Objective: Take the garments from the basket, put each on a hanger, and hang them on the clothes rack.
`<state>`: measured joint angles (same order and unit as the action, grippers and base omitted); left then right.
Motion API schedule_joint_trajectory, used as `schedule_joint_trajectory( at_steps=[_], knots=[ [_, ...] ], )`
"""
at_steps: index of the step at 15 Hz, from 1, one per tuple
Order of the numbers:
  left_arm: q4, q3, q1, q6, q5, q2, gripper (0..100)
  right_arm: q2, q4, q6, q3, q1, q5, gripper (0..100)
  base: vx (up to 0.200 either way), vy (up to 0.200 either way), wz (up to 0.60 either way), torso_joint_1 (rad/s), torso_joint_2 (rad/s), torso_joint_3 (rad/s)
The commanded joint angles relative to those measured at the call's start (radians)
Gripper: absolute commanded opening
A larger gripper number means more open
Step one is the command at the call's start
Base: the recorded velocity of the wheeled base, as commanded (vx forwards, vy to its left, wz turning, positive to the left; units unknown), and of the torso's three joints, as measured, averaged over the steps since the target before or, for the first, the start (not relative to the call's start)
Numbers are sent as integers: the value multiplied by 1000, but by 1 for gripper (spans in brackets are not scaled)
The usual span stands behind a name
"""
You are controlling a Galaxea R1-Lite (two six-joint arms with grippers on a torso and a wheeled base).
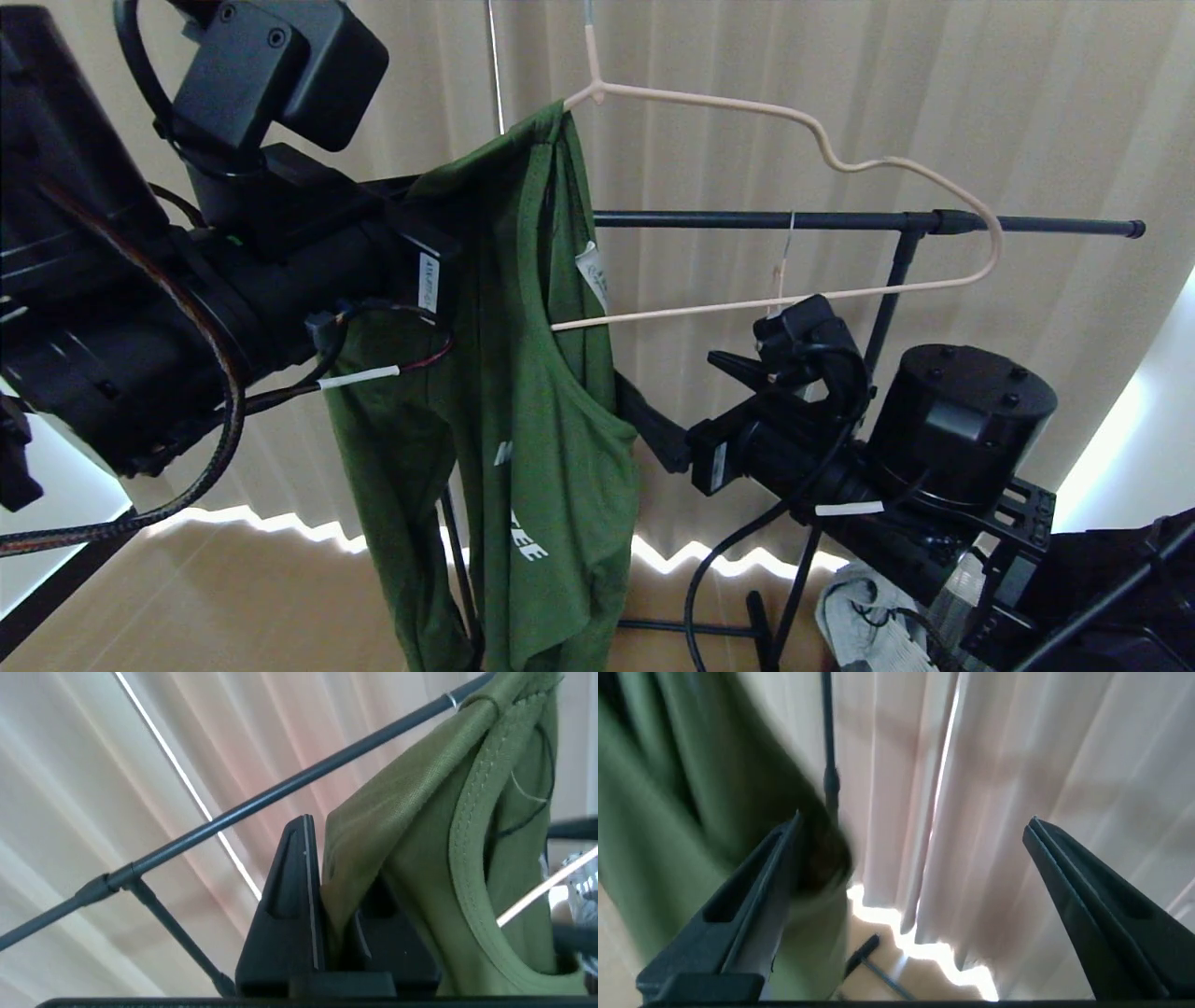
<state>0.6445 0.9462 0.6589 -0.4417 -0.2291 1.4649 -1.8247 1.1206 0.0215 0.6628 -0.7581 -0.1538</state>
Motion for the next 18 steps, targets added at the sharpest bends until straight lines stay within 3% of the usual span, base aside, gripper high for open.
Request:
schedule_joint_trajectory(
  at_steps=[1,8,15,16,18],
  knots=[
    [0,3,2,0,-1,-1,0,-8,-1,0,-22,-9,-1,100,0,0,0,0,0,0],
    [12,8,-7,-8,-1,-6,0,33,-10,-3,-140,-1,-12,100,0,0,0,0,0,0],
    [12,-15,-48,-106,-1,-15,0,157,-27,-12,-270,131,-15,100,0,0,0,0,0,0],
    [12,-15,-48,-106,-2,-15,0,168,-27,-12,-276,132,-15,0,0,0,0,0,0,0],
    [12,-21,-48,-109,-2,-15,0,179,-28,-21,-275,166,-16,0,0,0,0,0,0,0]
  ],
)
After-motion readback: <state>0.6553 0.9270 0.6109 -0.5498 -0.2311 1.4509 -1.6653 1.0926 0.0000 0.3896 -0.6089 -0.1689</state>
